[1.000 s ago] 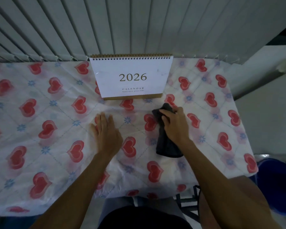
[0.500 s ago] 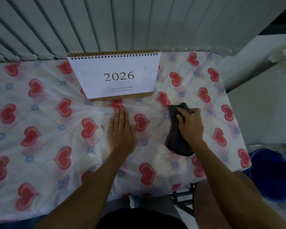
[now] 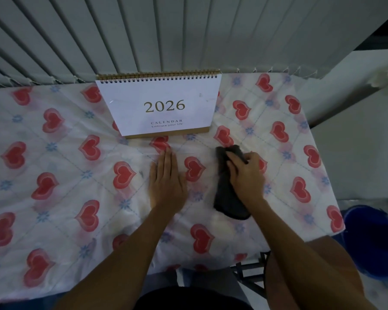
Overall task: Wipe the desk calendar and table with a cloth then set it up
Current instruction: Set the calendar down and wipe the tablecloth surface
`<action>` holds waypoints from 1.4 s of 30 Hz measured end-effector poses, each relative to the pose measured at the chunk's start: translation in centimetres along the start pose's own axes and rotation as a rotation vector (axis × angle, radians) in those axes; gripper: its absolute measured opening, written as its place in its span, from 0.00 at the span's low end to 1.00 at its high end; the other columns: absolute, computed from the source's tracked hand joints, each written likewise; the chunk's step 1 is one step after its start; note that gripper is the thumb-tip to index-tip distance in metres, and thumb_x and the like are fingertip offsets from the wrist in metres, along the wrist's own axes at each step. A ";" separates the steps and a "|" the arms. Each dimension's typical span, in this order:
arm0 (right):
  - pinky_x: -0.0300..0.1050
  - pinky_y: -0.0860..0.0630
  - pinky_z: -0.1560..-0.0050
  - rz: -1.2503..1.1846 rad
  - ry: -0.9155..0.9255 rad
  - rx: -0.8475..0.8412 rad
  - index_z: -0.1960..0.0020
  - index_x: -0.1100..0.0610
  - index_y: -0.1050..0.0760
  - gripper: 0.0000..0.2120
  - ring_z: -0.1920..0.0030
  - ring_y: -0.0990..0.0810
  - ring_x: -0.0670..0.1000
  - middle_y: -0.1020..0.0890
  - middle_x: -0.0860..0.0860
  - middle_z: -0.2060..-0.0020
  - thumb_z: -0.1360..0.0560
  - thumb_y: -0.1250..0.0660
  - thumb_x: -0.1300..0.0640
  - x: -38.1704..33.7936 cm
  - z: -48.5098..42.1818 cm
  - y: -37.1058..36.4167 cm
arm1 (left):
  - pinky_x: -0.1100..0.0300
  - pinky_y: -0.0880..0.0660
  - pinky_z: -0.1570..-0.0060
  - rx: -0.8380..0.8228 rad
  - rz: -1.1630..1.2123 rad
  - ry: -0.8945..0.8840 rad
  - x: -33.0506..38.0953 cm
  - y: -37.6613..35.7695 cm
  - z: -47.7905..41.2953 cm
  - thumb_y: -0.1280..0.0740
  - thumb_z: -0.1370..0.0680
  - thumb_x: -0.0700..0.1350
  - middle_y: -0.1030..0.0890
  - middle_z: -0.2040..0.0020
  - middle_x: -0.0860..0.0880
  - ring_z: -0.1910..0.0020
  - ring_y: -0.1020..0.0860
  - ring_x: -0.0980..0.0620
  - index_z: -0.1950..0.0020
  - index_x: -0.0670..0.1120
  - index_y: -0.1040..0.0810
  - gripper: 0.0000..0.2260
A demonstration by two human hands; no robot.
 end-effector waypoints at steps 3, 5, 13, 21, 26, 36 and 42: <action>0.51 0.22 0.53 -0.026 -0.108 0.005 0.33 0.49 0.24 0.16 0.56 0.27 0.52 0.28 0.57 0.44 0.19 0.38 0.50 3.0 -1.7 2.0 | 0.45 0.49 0.23 -0.012 0.027 0.014 0.0 0.1 -0.2 0.50 0.18 0.52 0.42 0.21 0.41 0.21 0.44 0.43 0.21 0.39 0.43 0.28; 0.44 0.25 0.48 -0.103 -0.152 0.038 0.33 0.51 0.23 0.16 0.56 0.27 0.51 0.27 0.59 0.45 0.19 0.38 0.52 2.1 -2.3 2.8 | 0.44 0.48 0.23 -0.021 0.087 0.006 0.0 0.5 -0.1 0.50 0.18 0.52 0.44 0.20 0.41 0.21 0.45 0.43 0.21 0.38 0.44 0.28; 0.40 0.24 0.49 -0.229 0.184 -0.042 0.34 0.49 0.23 0.15 0.51 0.23 0.52 0.26 0.57 0.43 0.19 0.37 0.50 -13.6 -0.4 -1.8 | 0.43 0.48 0.24 0.174 0.121 0.245 -5.4 3.6 2.4 0.50 0.18 0.45 0.41 0.22 0.38 0.21 0.45 0.41 0.22 0.37 0.43 0.25; 0.56 0.24 0.43 0.147 0.220 -0.132 0.23 0.44 0.39 0.29 0.39 0.25 0.62 0.28 0.63 0.32 0.22 0.39 0.39 -14.6 4.0 -8.6 | 0.42 0.53 0.23 0.130 0.026 0.241 -7.7 0.9 5.1 0.49 0.17 0.48 0.43 0.21 0.40 0.21 0.46 0.43 0.22 0.40 0.42 0.25; 0.53 0.20 0.55 0.058 0.175 -0.132 0.25 0.45 0.34 0.25 0.51 0.23 0.60 0.28 0.61 0.41 0.21 0.35 0.50 -7.7 1.5 -4.7 | 0.41 0.52 0.23 0.117 0.054 0.263 -7.4 1.3 5.0 0.51 0.17 0.49 0.43 0.21 0.41 0.21 0.47 0.44 0.21 0.42 0.43 0.25; 0.48 0.24 0.48 -0.128 -0.016 0.043 0.25 0.56 0.34 0.22 0.52 0.22 0.61 0.29 0.66 0.39 0.18 0.39 0.57 -7.5 0.6 -0.1 | 0.43 0.56 0.23 0.074 0.049 0.309 -7.3 1.2 4.7 0.55 0.17 0.51 0.46 0.20 0.43 0.20 0.49 0.46 0.20 0.42 0.48 0.26; 0.44 0.22 0.60 -0.152 0.345 -0.188 0.29 0.50 0.30 0.18 0.56 0.21 0.55 0.24 0.59 0.47 0.18 0.41 0.50 -17.9 5.2 -7.5 | 0.43 0.56 0.23 0.040 -0.024 0.261 -8.1 1.1 4.7 0.45 0.20 0.51 0.44 0.21 0.40 0.21 0.46 0.43 0.21 0.41 0.44 0.29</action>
Point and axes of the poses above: each hand's wrist, its own z-axis away from the middle knuckle, its own y-axis out of the back of the hand, x = y × z, the point moved 2 cm from there along -z, towards the middle knuckle
